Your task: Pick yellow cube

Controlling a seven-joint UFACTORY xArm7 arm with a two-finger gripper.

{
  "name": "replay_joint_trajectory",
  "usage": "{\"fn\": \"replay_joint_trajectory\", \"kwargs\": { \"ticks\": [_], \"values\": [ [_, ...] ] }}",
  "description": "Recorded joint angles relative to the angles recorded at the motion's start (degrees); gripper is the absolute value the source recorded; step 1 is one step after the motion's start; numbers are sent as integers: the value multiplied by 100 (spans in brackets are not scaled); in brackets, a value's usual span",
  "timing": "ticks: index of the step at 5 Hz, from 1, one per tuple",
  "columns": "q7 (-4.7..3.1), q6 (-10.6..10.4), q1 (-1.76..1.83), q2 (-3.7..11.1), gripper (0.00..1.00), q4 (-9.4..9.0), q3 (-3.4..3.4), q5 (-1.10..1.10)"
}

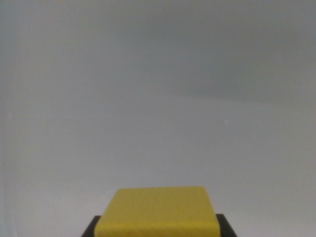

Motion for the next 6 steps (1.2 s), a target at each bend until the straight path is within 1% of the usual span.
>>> {"fn": "replay_joint_trajectory", "kwargs": {
  "ticks": [1, 2, 3, 4, 5, 6],
  "values": [
    [0, 0, 0, 0, 100, 0, 0, 0],
    [9, 232, -3, -115, 100, 117, -4, 0],
    [9, 232, -3, -115, 100, 117, -4, 0],
    [17, 446, -6, -221, 100, 225, -8, 1],
    [17, 446, -6, -221, 100, 225, -8, 1],
    [25, 638, -9, -317, 100, 322, -12, 1]
  ]
}}
